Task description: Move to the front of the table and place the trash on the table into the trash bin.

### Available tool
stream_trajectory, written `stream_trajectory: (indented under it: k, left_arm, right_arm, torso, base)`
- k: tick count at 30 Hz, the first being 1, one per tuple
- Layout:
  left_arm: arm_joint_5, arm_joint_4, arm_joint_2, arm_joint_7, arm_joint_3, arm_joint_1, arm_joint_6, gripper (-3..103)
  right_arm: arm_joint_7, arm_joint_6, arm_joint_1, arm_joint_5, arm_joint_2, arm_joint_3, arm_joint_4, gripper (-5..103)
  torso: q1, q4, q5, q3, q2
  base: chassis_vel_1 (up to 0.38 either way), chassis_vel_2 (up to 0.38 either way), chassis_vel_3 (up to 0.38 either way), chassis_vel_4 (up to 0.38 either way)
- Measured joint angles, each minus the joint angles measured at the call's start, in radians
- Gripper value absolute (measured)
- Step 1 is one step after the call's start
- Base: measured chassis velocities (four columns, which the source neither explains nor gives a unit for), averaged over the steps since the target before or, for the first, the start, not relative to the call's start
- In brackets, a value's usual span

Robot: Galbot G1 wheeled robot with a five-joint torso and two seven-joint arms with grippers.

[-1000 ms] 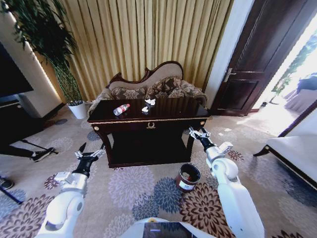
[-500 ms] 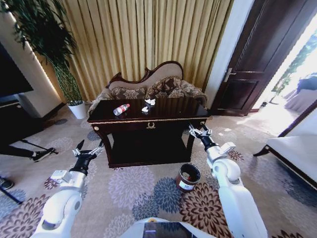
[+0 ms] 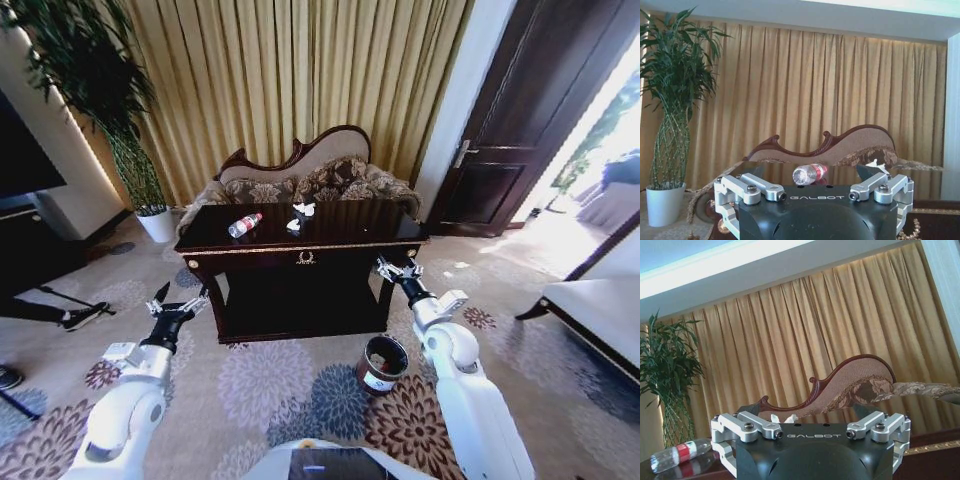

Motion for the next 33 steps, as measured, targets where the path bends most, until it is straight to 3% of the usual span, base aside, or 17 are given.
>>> stream_trajectory:
  k: [26,33]
  left_arm:
    - [0.005,0.003,-0.010,0.003,0.006,0.002,-0.002,100]
    - [0.010,0.006,-0.015,0.003,0.013,0.004,-0.003,100]
  right_arm:
    - [0.000,-0.003,-0.008,-0.013,-0.002,-0.023,0.014,100]
    - [0.000,0.003,-0.013,-0.091,0.001,-0.041,0.008,100]
  torso:
    - [0.000,0.0000,-0.0001,0.000,0.000]
    - [0.001,0.0000,0.0003,0.000,0.000]
  base:
    - [-0.153,0.163,0.162,-0.162]
    - [-0.109,0.118,0.118,-0.113]
